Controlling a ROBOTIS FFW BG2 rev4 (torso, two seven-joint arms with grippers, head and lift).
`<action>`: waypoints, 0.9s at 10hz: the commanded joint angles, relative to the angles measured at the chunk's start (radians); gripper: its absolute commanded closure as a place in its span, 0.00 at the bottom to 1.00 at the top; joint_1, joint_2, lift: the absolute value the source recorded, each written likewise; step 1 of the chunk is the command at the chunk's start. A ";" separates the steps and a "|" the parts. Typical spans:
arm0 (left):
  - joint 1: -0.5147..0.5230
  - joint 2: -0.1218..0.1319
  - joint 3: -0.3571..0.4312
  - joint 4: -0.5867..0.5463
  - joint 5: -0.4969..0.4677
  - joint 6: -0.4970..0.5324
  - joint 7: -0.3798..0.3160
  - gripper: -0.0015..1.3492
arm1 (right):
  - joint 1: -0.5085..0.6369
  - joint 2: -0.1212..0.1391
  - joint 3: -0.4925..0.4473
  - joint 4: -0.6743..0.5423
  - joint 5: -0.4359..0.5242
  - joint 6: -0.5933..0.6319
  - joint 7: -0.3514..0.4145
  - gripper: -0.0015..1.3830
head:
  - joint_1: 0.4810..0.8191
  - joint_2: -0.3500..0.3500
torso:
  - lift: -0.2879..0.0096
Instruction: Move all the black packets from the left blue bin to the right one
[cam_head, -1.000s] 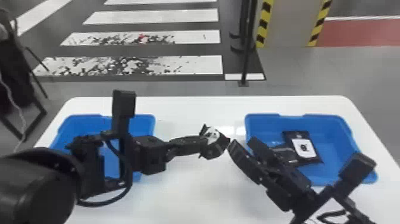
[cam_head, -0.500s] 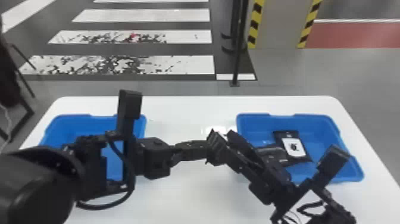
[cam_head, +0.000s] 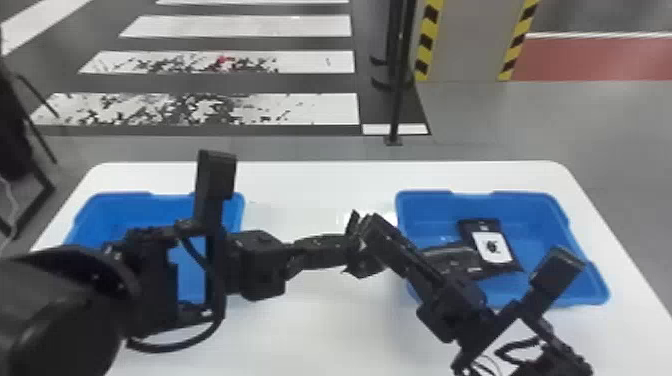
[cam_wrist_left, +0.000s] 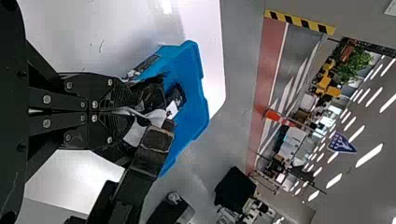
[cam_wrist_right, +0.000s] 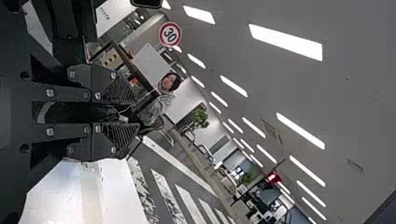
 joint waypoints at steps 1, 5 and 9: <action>0.003 -0.004 0.003 0.000 0.020 -0.022 0.001 0.89 | 0.000 0.000 0.003 0.001 0.000 0.000 0.001 0.92 | 0.63 0.53 | 0.45; 0.108 -0.041 0.095 0.007 0.093 -0.187 -0.006 0.11 | -0.039 -0.008 -0.045 0.043 -0.036 0.000 0.001 0.92 | 0.63 0.52 | 0.45; 0.268 -0.104 0.360 -0.162 0.093 -0.192 -0.025 0.11 | -0.181 -0.028 -0.167 0.198 0.016 -0.012 -0.005 0.92 | 0.63 0.52 | 0.45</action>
